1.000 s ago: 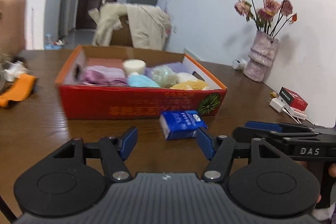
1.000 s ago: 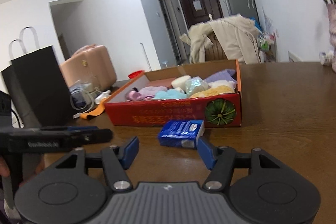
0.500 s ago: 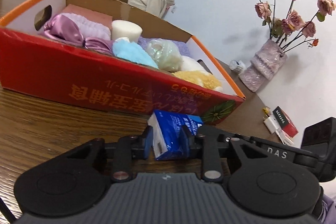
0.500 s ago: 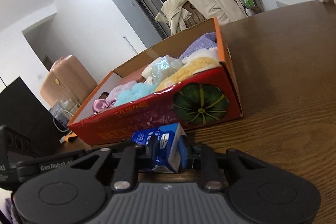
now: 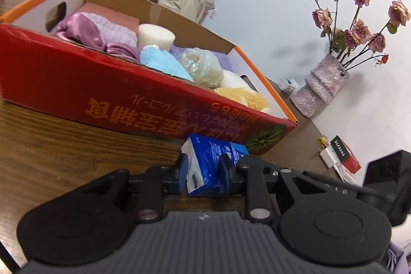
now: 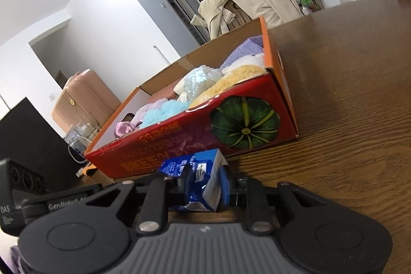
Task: Organize soft objects
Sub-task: 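Close both grippers on the blue tissue box, then carry the tissue box into the cardboard box and open both grippers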
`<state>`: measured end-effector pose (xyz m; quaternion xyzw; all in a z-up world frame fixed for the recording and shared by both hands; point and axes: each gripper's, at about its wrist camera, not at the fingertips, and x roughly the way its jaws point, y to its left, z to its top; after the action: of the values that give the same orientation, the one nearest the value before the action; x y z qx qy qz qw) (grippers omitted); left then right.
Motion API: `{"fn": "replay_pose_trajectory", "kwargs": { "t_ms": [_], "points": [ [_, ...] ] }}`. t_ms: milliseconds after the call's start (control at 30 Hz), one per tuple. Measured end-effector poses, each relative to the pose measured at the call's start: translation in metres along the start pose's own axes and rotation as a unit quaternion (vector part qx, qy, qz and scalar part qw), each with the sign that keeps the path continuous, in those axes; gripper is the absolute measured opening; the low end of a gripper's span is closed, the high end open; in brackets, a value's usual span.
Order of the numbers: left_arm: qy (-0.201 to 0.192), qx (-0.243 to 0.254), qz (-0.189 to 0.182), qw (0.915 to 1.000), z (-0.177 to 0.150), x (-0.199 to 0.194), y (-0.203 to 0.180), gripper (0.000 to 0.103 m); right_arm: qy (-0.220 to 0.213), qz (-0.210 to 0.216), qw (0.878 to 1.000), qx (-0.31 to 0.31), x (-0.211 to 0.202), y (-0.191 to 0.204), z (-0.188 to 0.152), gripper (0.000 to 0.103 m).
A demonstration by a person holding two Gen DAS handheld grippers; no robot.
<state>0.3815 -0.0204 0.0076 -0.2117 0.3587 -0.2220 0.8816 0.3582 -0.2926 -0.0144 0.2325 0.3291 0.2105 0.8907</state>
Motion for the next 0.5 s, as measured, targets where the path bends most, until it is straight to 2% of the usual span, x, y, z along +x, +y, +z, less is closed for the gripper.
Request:
{"fn": "replay_pose_trajectory", "kwargs": {
  "t_ms": [67,200,333,400,500],
  "points": [
    [-0.013,0.011,0.011,0.9998,-0.009,-0.023,-0.014,0.024,-0.004,-0.013,1.0,-0.02,-0.012,0.016,-0.008,0.019],
    [-0.049,0.035,0.006,0.9981,-0.04,-0.092,-0.043,0.024,-0.051,-0.007,0.997,-0.05,-0.071,0.061,-0.042,0.019],
    [-0.117,0.088,0.018,0.9891,-0.08,-0.161,-0.078,0.024,-0.101,-0.007,0.991,-0.092,-0.129,0.107,-0.078,0.019],
    [-0.137,0.099,0.025,0.9853,-0.094,-0.18,-0.087,0.024,-0.118,-0.013,0.986,-0.12,-0.149,0.127,-0.092,0.019],
    [-0.148,0.101,0.028,0.9834,-0.105,-0.195,-0.09,0.024,-0.129,-0.033,0.978,-0.16,-0.162,0.152,-0.106,0.019]
  ]
}}
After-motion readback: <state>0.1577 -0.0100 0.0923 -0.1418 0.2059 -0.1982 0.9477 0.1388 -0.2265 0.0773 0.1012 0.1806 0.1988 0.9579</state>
